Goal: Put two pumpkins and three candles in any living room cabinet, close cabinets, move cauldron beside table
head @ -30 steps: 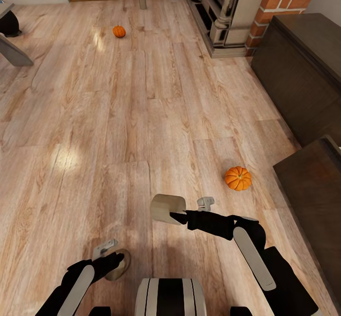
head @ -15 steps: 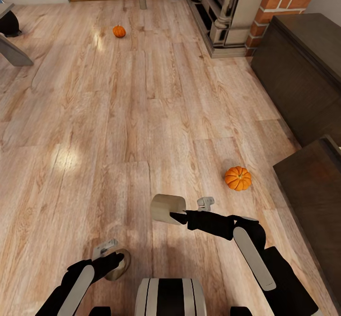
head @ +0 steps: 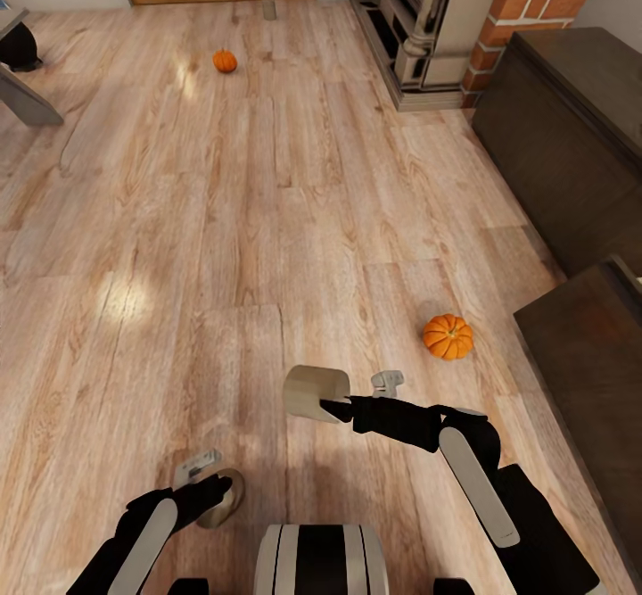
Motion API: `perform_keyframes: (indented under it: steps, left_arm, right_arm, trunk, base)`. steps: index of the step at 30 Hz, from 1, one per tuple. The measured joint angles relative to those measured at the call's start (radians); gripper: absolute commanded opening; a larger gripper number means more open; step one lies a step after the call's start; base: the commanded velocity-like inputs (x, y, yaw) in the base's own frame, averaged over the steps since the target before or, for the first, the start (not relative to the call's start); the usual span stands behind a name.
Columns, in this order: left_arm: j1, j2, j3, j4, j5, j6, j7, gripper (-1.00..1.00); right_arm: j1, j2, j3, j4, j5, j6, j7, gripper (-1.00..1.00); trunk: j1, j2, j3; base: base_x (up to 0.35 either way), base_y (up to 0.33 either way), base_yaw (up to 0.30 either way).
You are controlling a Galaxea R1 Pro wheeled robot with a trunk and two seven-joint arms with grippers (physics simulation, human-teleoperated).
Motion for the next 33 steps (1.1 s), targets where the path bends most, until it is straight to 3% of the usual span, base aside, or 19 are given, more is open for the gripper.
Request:
perform_keyframes:
  steps: [11,27,33]
  left_arm:
    - [0.000,0.003,0.002,-0.036,0.002,0.018,0.005,-1.00]
    - [0.000,0.003,0.014,-0.162,0.014,0.218,0.011,-1.00]
    - [0.000,0.005,0.057,-0.176,0.012,0.247,0.011,-1.00]
  right_arm:
    - [0.000,0.002,-0.002,0.004,-0.004,-0.003,-0.004,-1.00]
    - [0.000,0.011,-0.023,0.024,-0.011,-0.002,-0.052,-1.00]
    - [0.000,0.014,-0.035,0.075,-0.003,-0.003,-0.062,-1.00]
  trunk:
    - [-0.005,0.003,0.043]
    - [-0.012,0.006,0.104]
    - [-0.015,0.008,0.128]
  base:
    - [0.000,0.000,0.000]
    - [-0.071,0.000,0.000]
    - [-0.120,0.000,0.000]
